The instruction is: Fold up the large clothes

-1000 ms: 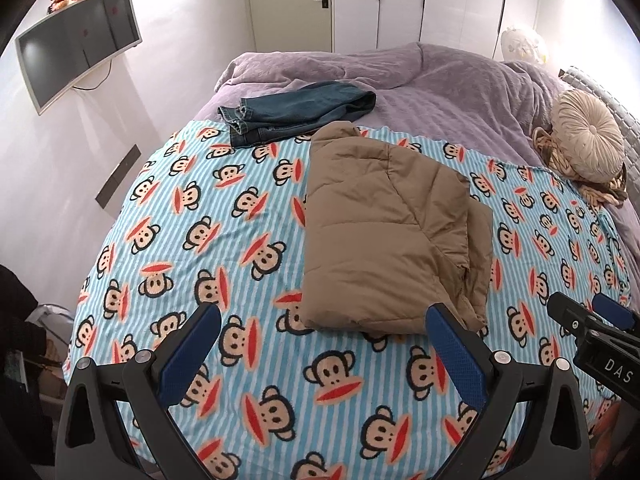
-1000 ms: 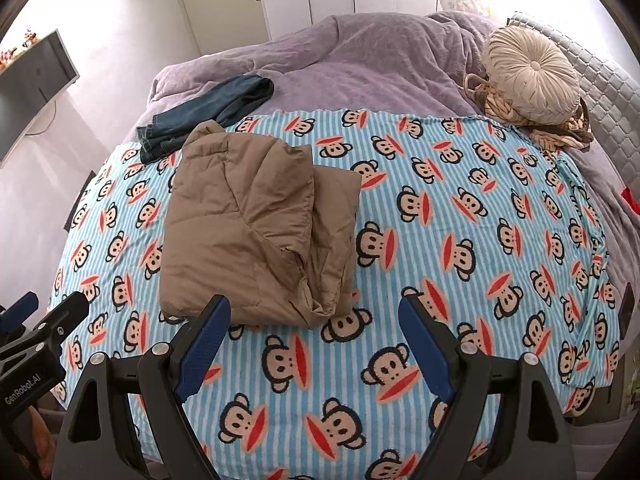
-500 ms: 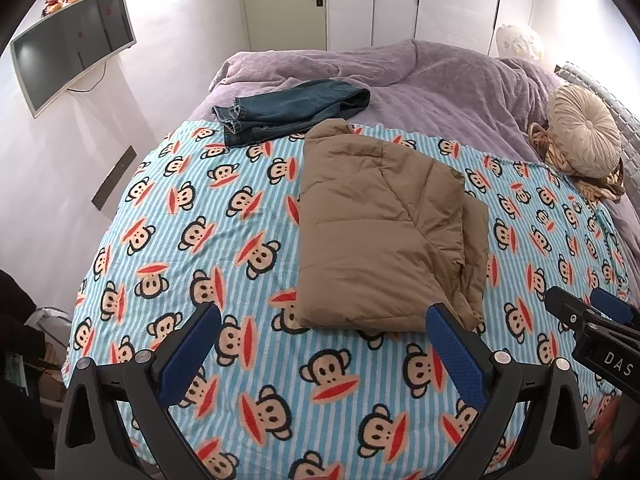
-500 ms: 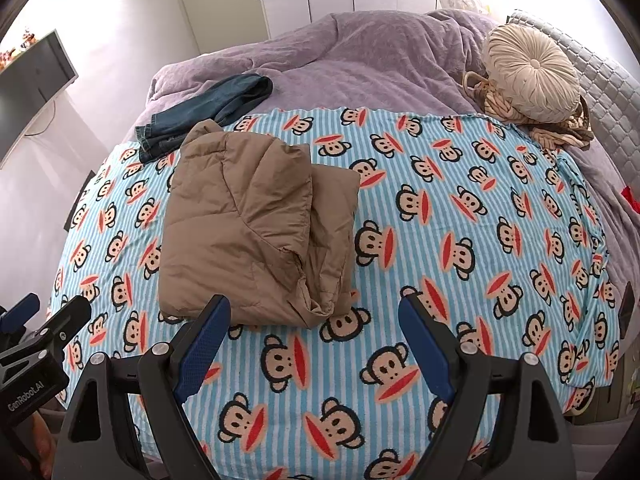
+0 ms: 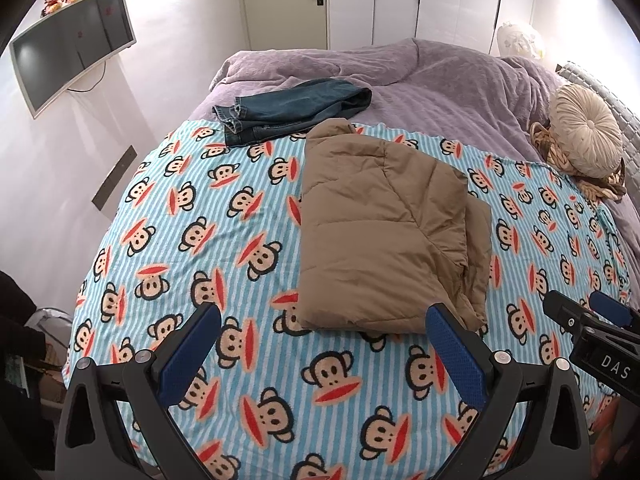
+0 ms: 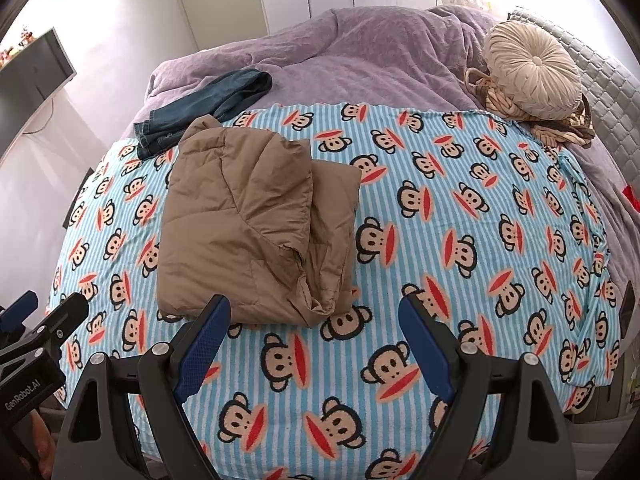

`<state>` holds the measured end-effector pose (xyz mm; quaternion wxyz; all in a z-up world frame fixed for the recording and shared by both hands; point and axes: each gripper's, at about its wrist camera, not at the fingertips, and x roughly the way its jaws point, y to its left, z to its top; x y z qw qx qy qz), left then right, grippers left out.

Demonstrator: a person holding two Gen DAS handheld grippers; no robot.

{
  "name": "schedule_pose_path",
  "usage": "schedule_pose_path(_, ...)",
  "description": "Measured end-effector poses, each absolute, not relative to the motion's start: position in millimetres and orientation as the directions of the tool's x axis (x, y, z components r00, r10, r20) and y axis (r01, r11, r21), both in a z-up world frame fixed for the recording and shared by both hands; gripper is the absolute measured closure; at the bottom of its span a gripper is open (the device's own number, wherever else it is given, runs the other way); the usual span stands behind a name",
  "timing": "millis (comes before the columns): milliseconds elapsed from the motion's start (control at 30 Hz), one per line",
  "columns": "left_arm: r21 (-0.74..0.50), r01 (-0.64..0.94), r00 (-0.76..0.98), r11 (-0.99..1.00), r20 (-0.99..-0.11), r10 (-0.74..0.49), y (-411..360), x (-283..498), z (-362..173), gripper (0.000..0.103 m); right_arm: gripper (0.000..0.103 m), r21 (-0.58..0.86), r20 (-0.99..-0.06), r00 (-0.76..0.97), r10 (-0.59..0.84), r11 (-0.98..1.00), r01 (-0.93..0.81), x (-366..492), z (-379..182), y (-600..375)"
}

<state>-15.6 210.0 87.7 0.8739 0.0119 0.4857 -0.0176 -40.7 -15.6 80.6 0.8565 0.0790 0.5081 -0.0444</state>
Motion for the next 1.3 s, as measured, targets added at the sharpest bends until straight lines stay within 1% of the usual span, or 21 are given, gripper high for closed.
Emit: schedule_pose_path(1300,0.006,0.044,0.530,0.999,-0.848,-0.018,210.5,-15.0,85.9,0.001,0.015,0.080,-0.881,0.473,0.007,0.988,0.135,-38.0,78.0,-16.6)
